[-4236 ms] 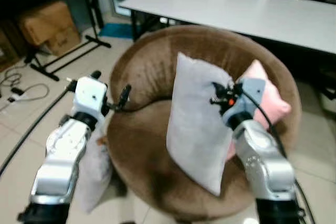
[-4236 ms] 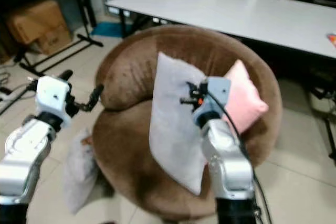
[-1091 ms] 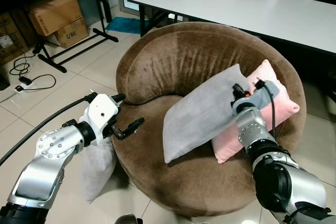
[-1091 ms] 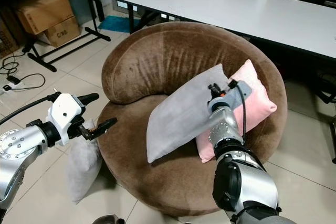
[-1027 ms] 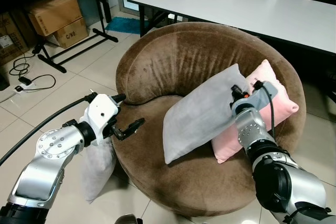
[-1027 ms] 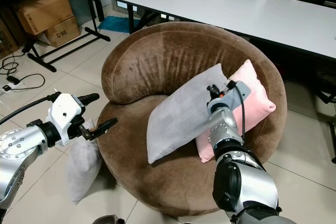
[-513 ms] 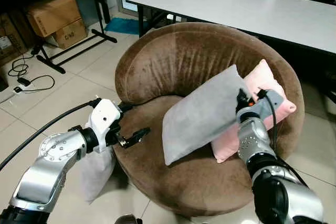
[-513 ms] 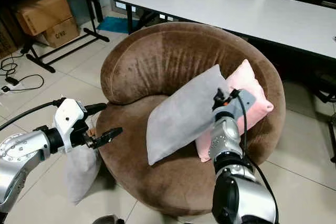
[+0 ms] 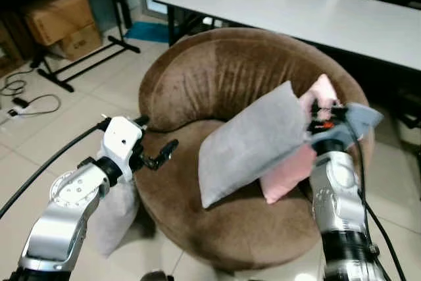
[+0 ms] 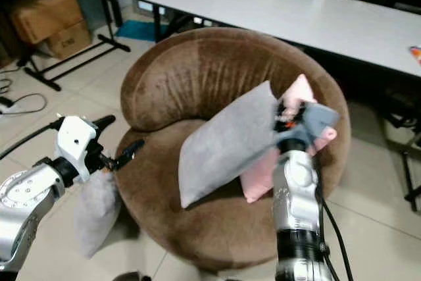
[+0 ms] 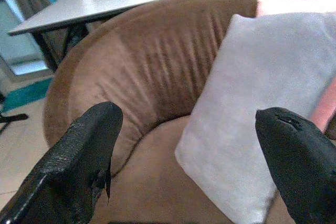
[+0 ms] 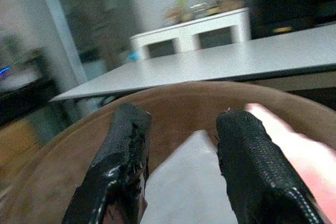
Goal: Move the pillow to the sofa from floor
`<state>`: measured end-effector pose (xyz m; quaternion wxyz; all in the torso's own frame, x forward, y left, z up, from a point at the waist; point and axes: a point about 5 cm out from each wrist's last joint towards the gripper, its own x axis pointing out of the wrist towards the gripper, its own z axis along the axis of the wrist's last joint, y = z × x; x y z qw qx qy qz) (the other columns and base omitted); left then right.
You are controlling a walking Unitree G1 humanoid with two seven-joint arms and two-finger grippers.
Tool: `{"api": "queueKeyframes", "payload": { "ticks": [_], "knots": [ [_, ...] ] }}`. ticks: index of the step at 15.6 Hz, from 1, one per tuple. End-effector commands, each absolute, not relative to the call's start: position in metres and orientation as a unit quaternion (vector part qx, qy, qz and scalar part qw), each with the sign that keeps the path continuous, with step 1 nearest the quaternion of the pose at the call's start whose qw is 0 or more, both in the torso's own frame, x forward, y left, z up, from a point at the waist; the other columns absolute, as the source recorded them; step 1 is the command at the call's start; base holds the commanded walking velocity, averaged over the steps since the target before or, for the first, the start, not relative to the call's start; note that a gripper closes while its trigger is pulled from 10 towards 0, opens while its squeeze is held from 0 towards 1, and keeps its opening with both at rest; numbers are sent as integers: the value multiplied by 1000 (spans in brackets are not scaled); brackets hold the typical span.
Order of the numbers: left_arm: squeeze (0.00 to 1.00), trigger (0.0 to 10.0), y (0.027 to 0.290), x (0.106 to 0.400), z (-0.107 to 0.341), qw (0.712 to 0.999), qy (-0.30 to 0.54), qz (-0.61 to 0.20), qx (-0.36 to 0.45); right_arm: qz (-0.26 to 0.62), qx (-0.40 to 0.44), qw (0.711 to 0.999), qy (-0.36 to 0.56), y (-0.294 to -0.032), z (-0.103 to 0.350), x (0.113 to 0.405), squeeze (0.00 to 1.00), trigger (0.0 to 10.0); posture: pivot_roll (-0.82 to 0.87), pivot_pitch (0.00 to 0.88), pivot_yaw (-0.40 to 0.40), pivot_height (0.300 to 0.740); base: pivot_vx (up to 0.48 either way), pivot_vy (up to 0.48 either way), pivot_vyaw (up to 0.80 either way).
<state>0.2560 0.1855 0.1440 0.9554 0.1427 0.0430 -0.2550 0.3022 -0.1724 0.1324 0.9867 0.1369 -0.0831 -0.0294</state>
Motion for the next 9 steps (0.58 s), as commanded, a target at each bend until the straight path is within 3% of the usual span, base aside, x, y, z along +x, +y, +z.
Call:
{"api": "queueKeyframes", "payload": {
  "ticks": [1,9],
  "knots": [
    [0,10000,186,256,146,959,40,-239,146,3,127,989,-72,-162,139,299,0,10000,-40,0,-69,740,0,480,0],
    [0,10000,189,266,140,971,52,-177,154,-4,98,995,19,-156,130,286,0,10000,-55,0,-65,740,0,480,0]
  ]
}}
